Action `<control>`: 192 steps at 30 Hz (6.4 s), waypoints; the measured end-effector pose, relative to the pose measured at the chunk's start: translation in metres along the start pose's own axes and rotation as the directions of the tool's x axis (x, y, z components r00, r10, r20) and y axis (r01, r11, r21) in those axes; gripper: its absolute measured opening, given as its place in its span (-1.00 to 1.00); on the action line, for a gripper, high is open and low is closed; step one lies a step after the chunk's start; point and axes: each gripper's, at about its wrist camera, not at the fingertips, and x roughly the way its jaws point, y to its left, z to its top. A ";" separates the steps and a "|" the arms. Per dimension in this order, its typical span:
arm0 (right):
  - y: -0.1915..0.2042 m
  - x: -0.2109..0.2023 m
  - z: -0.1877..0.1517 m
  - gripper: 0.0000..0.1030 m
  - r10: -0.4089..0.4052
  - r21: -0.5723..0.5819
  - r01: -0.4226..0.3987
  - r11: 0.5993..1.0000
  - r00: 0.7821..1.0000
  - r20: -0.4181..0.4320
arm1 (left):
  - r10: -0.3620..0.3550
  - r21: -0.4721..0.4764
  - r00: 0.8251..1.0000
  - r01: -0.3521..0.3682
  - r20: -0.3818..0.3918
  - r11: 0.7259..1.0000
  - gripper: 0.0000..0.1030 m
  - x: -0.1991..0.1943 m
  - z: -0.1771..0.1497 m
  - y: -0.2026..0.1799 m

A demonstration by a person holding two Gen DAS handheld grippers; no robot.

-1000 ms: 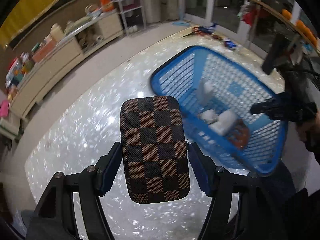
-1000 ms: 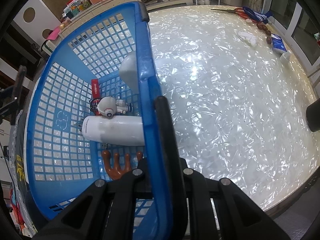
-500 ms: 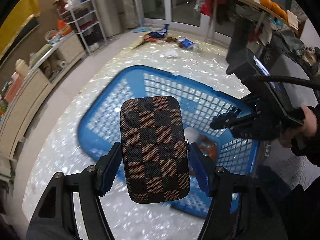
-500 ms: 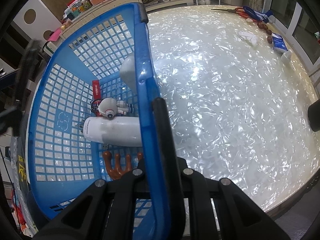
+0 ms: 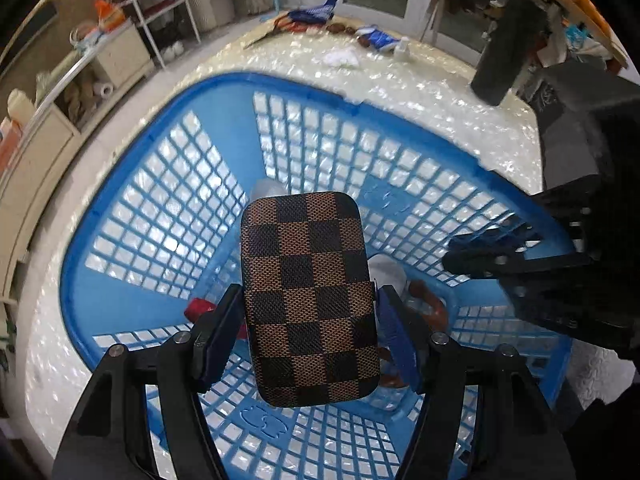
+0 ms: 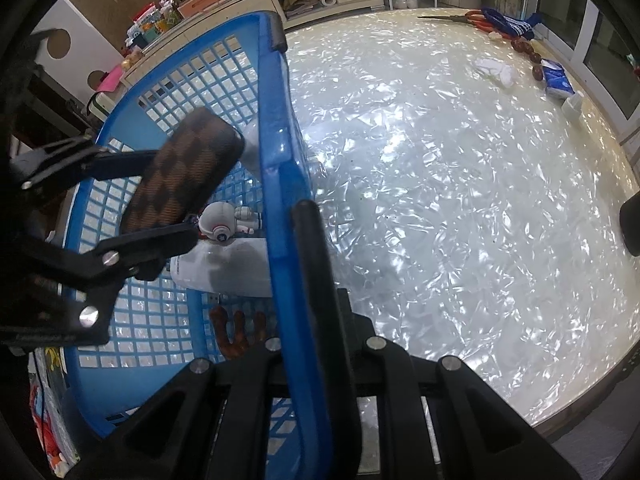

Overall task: Organize rigid objects
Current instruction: 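Carry the checkered wallet into the blue basket and release it, then move the left tool back and grasp the white plug adapter, then carry the white plug adapter into the blue basket and release it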

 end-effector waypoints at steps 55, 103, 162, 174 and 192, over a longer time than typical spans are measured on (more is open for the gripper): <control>0.006 0.001 -0.001 -0.79 -0.015 -0.019 0.015 1.000 1.000 -0.011 | 0.084 -0.088 0.990 -0.094 -0.117 0.992 1.00 -0.055 -0.103 0.080; 0.004 0.002 0.000 -0.79 -0.016 -0.002 0.016 1.000 1.000 -0.017 | -0.068 0.079 0.997 0.066 0.023 0.995 0.26 0.047 -0.093 0.064; 0.005 0.000 -0.003 -0.78 -0.002 0.028 0.001 1.000 1.000 0.005 | -0.085 0.161 0.988 0.064 0.129 0.985 0.27 -0.026 -0.038 -0.019; 0.003 -0.002 -0.005 -0.76 0.008 0.034 -0.009 0.999 1.000 0.015 | -0.017 0.197 1.000 0.018 -0.010 0.980 0.27 0.004 -0.021 -0.026; 0.005 -0.002 -0.004 -0.76 -0.001 0.024 0.000 1.000 1.000 0.019 | 0.026 0.204 0.999 -0.017 -0.042 0.979 0.52 0.007 -0.018 -0.037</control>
